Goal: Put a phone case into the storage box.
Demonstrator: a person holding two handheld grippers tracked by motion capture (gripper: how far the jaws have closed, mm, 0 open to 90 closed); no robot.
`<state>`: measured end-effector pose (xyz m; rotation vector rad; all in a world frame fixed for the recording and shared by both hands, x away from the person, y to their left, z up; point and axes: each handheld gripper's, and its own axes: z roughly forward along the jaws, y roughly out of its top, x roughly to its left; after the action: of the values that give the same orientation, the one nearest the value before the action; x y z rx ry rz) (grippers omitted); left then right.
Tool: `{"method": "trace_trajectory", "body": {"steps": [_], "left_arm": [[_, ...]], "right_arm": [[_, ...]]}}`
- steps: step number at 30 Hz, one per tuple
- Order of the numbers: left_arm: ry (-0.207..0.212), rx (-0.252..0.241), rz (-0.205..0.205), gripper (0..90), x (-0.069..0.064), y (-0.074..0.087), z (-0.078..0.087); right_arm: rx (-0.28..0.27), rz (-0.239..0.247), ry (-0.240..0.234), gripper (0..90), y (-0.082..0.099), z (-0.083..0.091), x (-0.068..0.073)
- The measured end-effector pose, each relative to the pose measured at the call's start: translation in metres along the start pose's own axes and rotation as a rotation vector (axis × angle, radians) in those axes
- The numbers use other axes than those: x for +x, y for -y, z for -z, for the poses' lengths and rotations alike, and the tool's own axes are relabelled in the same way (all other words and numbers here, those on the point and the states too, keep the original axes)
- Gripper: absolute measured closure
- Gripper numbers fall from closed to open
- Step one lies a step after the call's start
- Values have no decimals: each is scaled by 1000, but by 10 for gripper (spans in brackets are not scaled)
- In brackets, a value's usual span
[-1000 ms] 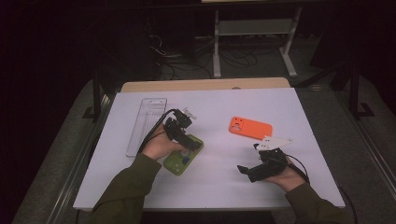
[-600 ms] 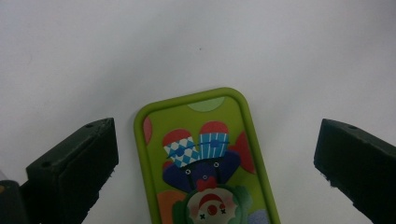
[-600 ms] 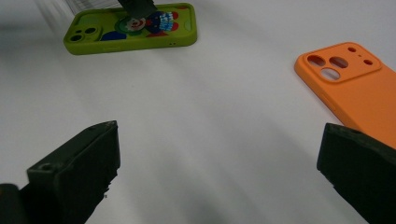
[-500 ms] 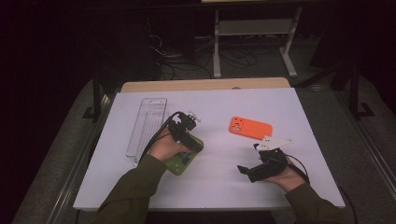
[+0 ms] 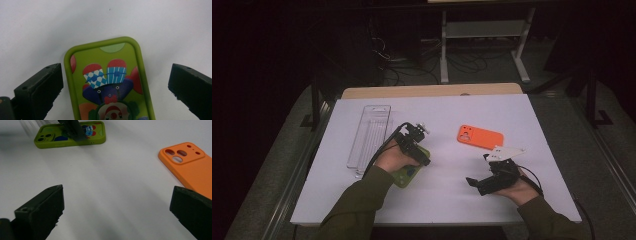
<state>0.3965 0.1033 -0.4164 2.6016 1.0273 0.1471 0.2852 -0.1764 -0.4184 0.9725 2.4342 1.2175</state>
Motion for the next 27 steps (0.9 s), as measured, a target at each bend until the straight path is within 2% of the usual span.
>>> {"method": "trace_trajectory", "body": {"steps": [5,12,14,21,27], "left_arm": [[4,39,1,0,1,0,-3],[11,60,14,0,1,1,-4],[10,86,12,0,2,2,-4],[18,94,20,0,3,2,-6],[5,110,20,0,4,3,-4]], "right_arm": [[0,-1,-1,0,0,0,0],[1,-2,-2,0,0,0,0],[2,1,-1,0,0,0,0],[2,1,-1,0,0,0,0],[2,4,0,0,0,0,-1]]}}
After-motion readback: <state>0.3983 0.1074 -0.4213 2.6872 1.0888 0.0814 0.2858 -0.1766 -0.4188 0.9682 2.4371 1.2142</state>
